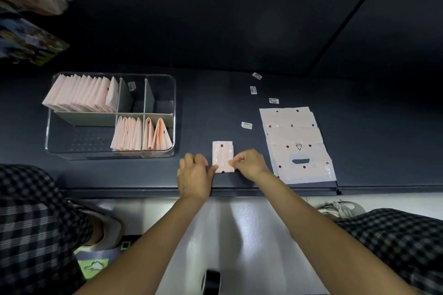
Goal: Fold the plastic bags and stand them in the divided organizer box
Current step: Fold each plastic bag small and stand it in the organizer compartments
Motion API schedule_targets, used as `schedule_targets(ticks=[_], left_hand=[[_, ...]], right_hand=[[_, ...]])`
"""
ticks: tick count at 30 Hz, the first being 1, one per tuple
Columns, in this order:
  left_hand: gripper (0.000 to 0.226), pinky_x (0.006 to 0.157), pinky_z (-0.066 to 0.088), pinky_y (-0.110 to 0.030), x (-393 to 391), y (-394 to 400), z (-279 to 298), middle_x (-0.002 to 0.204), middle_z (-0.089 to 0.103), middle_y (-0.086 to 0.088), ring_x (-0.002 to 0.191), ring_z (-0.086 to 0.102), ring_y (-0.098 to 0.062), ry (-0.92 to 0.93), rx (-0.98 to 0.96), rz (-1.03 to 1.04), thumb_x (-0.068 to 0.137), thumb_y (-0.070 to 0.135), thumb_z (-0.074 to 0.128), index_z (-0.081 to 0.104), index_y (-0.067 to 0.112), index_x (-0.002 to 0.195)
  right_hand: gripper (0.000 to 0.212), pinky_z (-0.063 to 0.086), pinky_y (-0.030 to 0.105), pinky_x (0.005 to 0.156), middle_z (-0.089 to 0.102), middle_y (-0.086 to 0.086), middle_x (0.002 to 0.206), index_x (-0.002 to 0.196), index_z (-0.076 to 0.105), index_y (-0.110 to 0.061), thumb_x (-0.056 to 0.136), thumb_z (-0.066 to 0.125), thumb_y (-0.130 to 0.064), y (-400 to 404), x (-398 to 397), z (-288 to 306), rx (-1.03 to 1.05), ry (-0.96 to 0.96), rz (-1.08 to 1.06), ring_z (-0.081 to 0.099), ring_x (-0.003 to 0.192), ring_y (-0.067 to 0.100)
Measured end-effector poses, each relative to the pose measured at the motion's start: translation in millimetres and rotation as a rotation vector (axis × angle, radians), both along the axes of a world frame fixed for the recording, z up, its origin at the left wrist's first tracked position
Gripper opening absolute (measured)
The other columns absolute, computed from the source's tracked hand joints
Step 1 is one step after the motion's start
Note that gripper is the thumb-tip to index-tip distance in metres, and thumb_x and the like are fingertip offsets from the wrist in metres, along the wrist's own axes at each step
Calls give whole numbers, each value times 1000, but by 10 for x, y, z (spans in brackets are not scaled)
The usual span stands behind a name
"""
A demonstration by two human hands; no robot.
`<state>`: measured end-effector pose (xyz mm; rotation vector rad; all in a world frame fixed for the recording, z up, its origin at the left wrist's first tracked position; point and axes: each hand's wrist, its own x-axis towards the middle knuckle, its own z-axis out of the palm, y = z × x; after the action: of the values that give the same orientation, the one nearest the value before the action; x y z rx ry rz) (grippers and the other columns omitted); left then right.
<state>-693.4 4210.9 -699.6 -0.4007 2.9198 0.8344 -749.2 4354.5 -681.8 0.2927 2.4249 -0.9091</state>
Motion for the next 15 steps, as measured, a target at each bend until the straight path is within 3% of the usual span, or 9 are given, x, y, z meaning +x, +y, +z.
schedule_targets(ticks=[2, 3, 5, 7, 11, 15], left_hand=[[32, 94, 35, -36, 66, 22, 15, 124, 49, -9, 114, 45, -30, 140, -73, -173, 91, 35, 57, 55, 11, 112], [42, 106, 30, -37, 109, 40, 0, 139, 42, -10, 127, 39, -31, 155, -105, -320, 92, 35, 54, 50, 9, 125], [66, 119, -3, -33, 211, 90, -66, 158, 5, -7, 146, 6, -24, 68, -211, -570, 98, 44, 38, 16, 9, 149], [77, 115, -16, -31, 283, 117, -118, 157, -15, -8, 145, -15, -20, -35, -303, -638, 98, 52, 27, -10, 7, 148], [83, 116, -13, -35, 280, 77, -102, 155, -21, -11, 144, -18, -23, -116, -373, -700, 95, 59, 26, -18, 10, 147], [85, 115, -13, -39, 261, 49, -37, 154, -23, -15, 143, -21, -26, -157, -443, -771, 92, 63, 30, -18, 18, 148]], right_hand=[[16, 48, 33, 92, 70, 6, 103, 92, 72, -13, 87, 66, -27, -10, 3, -5, 18, -5, -14, 62, 101, 23], [16, 48, 34, 93, 71, 6, 102, 92, 72, -14, 86, 66, -27, -12, 11, -6, 21, -5, -21, 62, 101, 23], [16, 48, 34, 93, 71, 5, 102, 92, 73, -15, 86, 66, -29, -12, 24, -7, 24, 3, -26, 62, 102, 22], [17, 48, 34, 93, 71, 5, 104, 94, 73, -15, 86, 66, -29, -7, 27, -2, 29, 9, -18, 62, 103, 22], [16, 49, 29, 87, 71, 5, 103, 93, 72, -14, 86, 67, -27, -14, 40, 10, 5, -16, -41, 62, 100, 21], [10, 46, 25, 76, 71, 3, 93, 92, 68, -14, 86, 66, -21, -136, 23, 59, -32, 291, -247, 64, 89, 18]])
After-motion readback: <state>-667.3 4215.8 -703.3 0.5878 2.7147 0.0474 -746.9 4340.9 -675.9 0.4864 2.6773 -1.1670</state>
